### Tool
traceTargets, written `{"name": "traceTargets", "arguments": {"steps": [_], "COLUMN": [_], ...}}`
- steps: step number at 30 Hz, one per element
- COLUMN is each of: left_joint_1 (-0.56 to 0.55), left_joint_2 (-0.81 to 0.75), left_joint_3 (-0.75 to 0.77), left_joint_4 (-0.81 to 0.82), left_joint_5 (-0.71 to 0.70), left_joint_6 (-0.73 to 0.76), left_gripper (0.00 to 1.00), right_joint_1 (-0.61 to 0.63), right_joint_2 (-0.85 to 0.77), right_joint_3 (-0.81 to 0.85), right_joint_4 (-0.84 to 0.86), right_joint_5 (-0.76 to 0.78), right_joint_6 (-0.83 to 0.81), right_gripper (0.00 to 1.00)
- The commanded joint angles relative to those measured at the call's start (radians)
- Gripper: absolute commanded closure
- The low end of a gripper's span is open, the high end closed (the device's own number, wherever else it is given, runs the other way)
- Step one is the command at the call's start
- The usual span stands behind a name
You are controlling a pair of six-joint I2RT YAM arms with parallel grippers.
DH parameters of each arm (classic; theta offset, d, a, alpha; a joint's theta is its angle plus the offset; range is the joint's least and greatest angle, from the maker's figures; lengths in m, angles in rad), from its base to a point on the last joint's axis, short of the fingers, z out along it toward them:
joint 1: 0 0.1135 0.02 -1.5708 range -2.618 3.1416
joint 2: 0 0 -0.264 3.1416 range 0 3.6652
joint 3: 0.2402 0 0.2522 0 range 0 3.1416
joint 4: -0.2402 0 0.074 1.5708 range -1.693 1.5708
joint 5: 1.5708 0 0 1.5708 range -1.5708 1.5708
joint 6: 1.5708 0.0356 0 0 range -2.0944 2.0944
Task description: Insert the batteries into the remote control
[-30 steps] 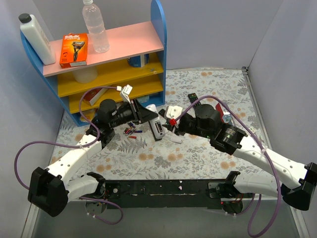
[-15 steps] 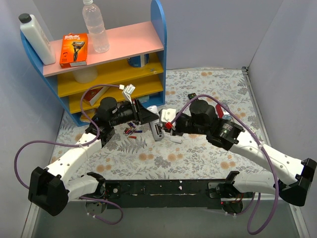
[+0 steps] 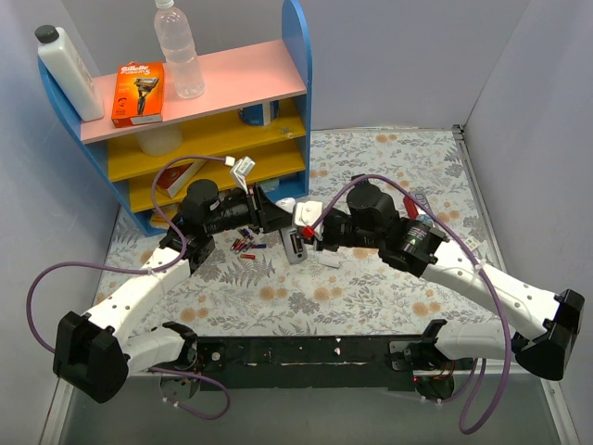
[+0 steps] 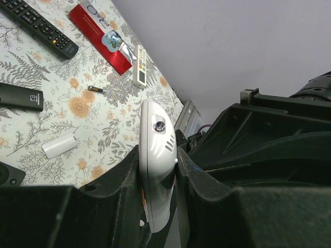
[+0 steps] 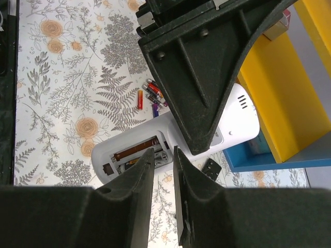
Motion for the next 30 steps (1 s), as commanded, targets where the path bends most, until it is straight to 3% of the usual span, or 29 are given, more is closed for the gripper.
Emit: {"name": "traceTargets", "arguments": {"steps": [1,12,30], "left_joint_1": [-0.002,-0.002,-0.002], "left_joint_2": [-0.010,-0.019,-0.050], "left_joint_3": [0.043,0.020,-0.060], "left_joint_4": [0.014,0.070,0.320], "left_joint_5": [0.023,0.015,0.030], "left_joint_6": [0.016,-0.019,-0.164], "left_gripper": [1.00,1.00,1.00], "right_joint_1": [-0.009,-0.015,-0.029], "right_joint_2": [0.004,0.009,-0.012], "right_joint_3": [0.053,0.030,-0.096], "right_joint_4": [0.016,-0.018,-0.044], "right_joint_5": [0.000,-0.030,-0.047], "right_joint_6": [-0.010,0.005,0.037], "right_gripper": [0.72,0.75,0.78]}}
